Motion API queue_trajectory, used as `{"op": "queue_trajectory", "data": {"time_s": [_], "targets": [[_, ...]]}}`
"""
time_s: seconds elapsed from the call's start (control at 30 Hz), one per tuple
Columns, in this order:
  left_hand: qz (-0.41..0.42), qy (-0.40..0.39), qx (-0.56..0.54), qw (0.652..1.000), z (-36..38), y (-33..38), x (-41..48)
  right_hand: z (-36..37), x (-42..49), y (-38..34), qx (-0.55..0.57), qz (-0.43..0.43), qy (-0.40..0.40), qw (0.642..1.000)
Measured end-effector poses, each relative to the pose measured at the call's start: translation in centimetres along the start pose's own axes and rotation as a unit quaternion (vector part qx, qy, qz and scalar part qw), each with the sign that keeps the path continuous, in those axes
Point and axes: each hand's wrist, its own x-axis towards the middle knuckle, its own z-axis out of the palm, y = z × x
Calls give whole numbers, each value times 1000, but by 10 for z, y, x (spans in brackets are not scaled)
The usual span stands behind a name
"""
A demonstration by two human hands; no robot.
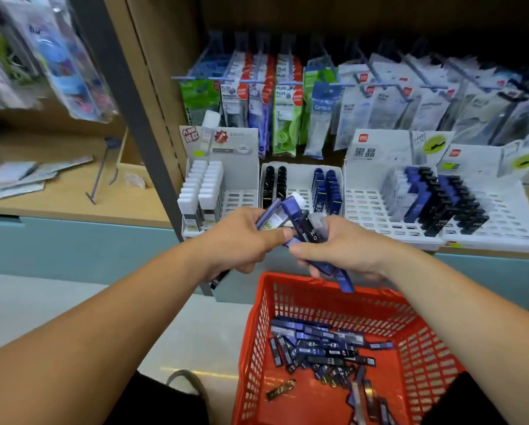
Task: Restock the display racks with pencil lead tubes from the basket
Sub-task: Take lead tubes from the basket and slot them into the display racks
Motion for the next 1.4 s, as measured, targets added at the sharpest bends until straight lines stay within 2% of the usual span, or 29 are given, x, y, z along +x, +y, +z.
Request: {"op": "queue_trajectory", "data": {"time_s": [0.1, 0.23, 0.3, 0.4, 0.5, 0.6, 0.67, 0.8, 0.97, 1.13, 1.23, 1.4], "targets": [[-5, 14, -12, 1000, -10, -5, 1, 1, 8, -1, 19, 22, -14, 999], [-32, 37, -25, 999, -27, -16, 0, 3, 21, -2, 118, 43, 89, 988], [-42, 30, -33, 998, -30, -19, -4, 5, 29, -5, 169, 21, 136, 976], [-38, 21, -45, 998, -25, -22, -10, 19, 37, -15, 202, -24, 127, 971], [-24, 27, -47, 998, -22, -25, -13, 34, 45, -21, 166, -45, 127, 977], [-21, 59, -61, 996, -34, -28, -15, 45, 54, -23, 119, -55, 172, 976], [-28, 114, -64, 991, -50, -33, -17, 49, 60, -26, 84, -69, 207, 972], [-70, 244, -52, 966, -89, -50, -21, 50, 70, -28, 82, -93, 261, 957], [-54, 303, -117, 944, -106, -59, -16, 50, 85, -37, -10, -119, 327, 937], [-13, 347, -167, 923, -103, -53, 2, 61, 94, -49, -153, -137, 291, 934], [14, 380, -168, 909, -102, -50, 9, 67, 87, -47, -227, -149, 295, 916], [11, 407, -216, 887, -102, -44, 10, 72, 85, -48, -218, -186, 263, 921]]}}
